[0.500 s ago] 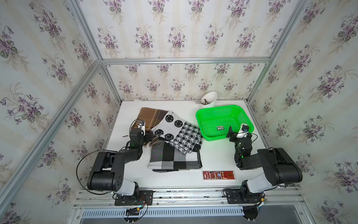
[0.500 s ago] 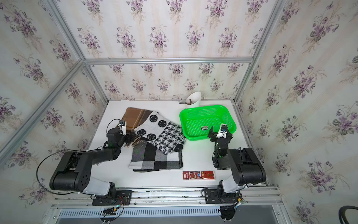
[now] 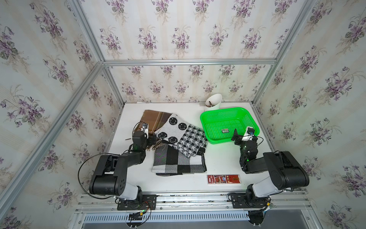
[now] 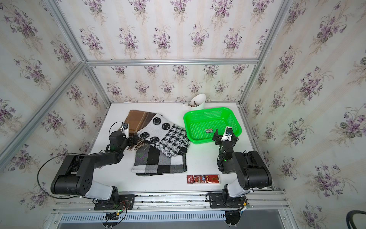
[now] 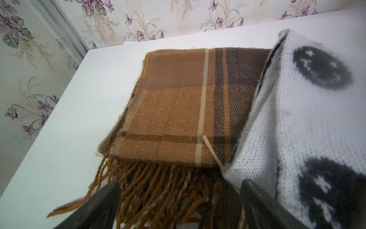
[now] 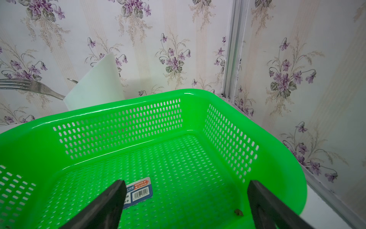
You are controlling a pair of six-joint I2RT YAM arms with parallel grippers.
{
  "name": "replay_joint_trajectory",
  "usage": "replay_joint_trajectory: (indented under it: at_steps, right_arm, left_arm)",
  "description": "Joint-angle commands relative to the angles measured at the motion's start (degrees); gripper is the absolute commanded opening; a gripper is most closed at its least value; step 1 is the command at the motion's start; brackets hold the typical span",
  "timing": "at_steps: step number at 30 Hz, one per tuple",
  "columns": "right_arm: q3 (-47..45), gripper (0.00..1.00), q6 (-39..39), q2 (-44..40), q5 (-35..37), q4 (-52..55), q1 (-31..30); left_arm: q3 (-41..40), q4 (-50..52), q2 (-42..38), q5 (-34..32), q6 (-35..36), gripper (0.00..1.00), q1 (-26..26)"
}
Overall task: Put the folded scarf in the basket
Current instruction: Adjust the scarf at the center of the board.
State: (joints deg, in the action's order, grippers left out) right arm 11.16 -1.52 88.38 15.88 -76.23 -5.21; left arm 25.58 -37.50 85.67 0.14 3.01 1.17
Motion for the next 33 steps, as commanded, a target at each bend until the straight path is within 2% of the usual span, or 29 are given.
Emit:
replay_joint_trajectory:
  at_steps: [1,2,4,6,9,13,15,18,20,22,24,27,30,33]
  right_arm:
    - [-1.91,1.00,-0.35,-3.06,2.27,-1.84,-0.54]
    - [-3.26,1.00,0.09,-4.34,2.54,-3.58,-0.71]
    - [-4.71,1.00,1.66,-8.28,8.69,-4.01,-3.31]
    - [-3.61,1.00,3.27,-14.38,9.07,2.35,-4.82]
    - [1.12,1.00,1.71,-24.71,10.40,18.66,-5.95]
    - [10.45,1.00,-3.55,-36.01,8.41,40.36,-5.96]
    - [16.40,1.00,-7.36,-39.00,6.61,49.39,-6.00]
    - [24.70,1.00,-19.94,-38.20,2.08,62.00,-5.92]
    - [26.00,1.00,-37.11,-37.33,2.45,69.55,-5.09]
    - [24.72,0.97,-38.14,-37.14,-5.94,67.45,-3.84]
    - [24.91,0.96,-37.84,-36.52,-9.68,67.73,-4.58]
    - [31.80,0.95,-36.65,-31.50,-7.98,80.27,-7.59]
    - [36.66,0.92,-33.96,-27.30,-4.08,89.59,-14.76]
    - [36.38,0.89,-35.31,-25.87,-1.98,92.68,-22.73]
  left_arm:
    - [1.23,0.48,-1.60,-2.42,0.42,0.99,0.81]
    - [2.49,3.71,-3.10,-3.51,0.42,0.99,1.08]
    - [8.14,17.10,-6.69,-6.71,-2.31,0.99,1.79]
    - [11.91,25.00,-8.06,-6.86,-4.30,0.99,2.07]
    - [11.87,27.40,-12.62,-10.27,-5.40,0.99,4.32]
    - [13.91,33.72,-20.61,-12.95,-6.83,0.99,5.76]
    - [16.70,37.89,-24.02,-14.93,-7.09,0.99,7.04]
    - [22.95,45.33,-26.25,-13.09,-13.66,0.99,7.69]
    - [25.71,50.81,-25.63,-11.69,-26.29,0.99,7.61]
    - [25.28,51.88,-23.73,-11.39,-37.02,0.99,6.98]
    - [28.85,55.60,-20.12,-4.69,-35.69,0.99,6.04]
    - [38.42,68.55,-11.43,-1.38,-31.32,0.99,6.06]
    - [46.36,80.05,-1.67,-1.46,-29.58,0.99,5.71]
    - [47.86,81.61,3.46,5.34,-29.30,0.99,5.42]
